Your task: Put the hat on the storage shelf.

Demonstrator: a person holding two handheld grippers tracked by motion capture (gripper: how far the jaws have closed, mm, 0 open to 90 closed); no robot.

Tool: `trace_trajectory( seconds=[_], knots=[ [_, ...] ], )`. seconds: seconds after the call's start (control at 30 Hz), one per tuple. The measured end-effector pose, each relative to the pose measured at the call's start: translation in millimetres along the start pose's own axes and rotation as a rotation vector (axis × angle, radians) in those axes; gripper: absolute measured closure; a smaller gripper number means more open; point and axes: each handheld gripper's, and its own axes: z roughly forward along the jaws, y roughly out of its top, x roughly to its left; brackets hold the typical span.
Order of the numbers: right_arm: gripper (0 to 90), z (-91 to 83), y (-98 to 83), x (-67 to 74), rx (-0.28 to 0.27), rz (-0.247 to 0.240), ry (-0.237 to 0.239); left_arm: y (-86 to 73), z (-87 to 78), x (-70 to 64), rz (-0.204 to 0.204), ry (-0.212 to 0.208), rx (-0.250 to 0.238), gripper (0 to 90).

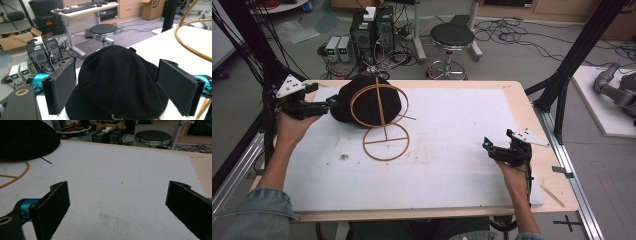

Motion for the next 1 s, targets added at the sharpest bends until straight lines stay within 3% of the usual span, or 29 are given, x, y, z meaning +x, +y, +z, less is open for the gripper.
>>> trace_trajectory(
  seconds=[0.17, 0.3, 0.57, 0.73, 0.8, 1.0],
  knots=[
    [5.0, -1.3, -0.5, -0.6, 0.002, 0.012, 0.003, 2.4, 17.7, 7.3, 0.002, -0.009, 0.001, 16.8],
    [5.1, -1.3, -1.3, -1.8, 0.000, 0.006, 0.003, 3.8, 28.9, 12.5, 0.006, -0.014, 0.030, 16.8],
    [5.0, -2.0, -2.0, -2.8, 0.002, 0.002, 0.002, 21.1, 55.5, 5.9, 0.075, -0.056, 0.049, 16.8],
    [5.1, -3.6, -2.8, -2.8, 0.005, -0.001, 0.007, 22.3, 73.4, 0.8, 0.098, -0.092, 0.057, 16.8],
    [5.1, -4.0, -3.0, -3.1, 0.005, -0.001, 0.009, 20.6, 79.9, -0.4, 0.096, -0.100, 0.046, 16.9],
    [5.1, -5.5, -4.1, -3.9, 0.011, 0.009, 0.009, 16.3, 102.8, 0.5, 0.096, -0.114, 0.084, 17.0]
  ],
)
